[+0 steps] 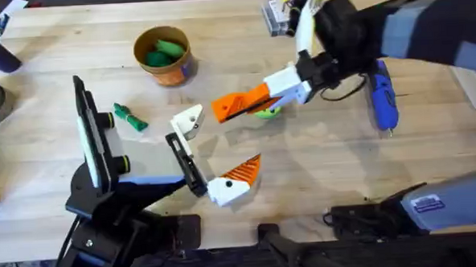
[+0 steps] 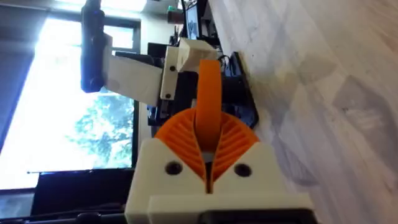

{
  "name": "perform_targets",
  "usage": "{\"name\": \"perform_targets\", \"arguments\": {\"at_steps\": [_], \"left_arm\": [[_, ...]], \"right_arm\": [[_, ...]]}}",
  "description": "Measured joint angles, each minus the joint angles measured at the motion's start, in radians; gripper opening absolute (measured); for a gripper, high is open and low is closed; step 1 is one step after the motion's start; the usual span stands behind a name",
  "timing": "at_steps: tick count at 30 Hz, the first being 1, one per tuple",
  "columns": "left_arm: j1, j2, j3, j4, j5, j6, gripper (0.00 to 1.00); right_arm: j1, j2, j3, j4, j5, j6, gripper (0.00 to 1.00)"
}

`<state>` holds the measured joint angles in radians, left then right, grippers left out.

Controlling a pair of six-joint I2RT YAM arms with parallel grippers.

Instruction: Pick up the gripper from the table and insert it into the empty holder that is missing its gripper. Then pick up a screw, insert it into the mounting hole, and use the screwdriver to tighten it. Finally, clean up the table by picking up the vegetable and placing it into the bucket.

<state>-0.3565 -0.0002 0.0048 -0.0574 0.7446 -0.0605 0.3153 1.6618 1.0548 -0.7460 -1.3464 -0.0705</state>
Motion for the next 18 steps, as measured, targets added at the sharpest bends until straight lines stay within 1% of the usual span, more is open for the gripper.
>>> {"name": "perform_targets", "arguments": {"at_steps": [5,11,18], "left_arm": [[0.001,0.0,0.0,-0.001,-0.003,-0.001,0.994],[0.003,0.0,0.0,0.0,-0.008,0.0,0.994],[0.002,0.0,0.0,0.001,-0.004,0.001,0.994]], "right_arm": [[0.06,0.07,0.002,0.056,-0.053,0.062,0.009],[0.064,0.092,0.002,0.098,-0.118,0.097,0.009],[0.077,0.092,0.002,0.1,-0.136,0.12,0.009]]}}
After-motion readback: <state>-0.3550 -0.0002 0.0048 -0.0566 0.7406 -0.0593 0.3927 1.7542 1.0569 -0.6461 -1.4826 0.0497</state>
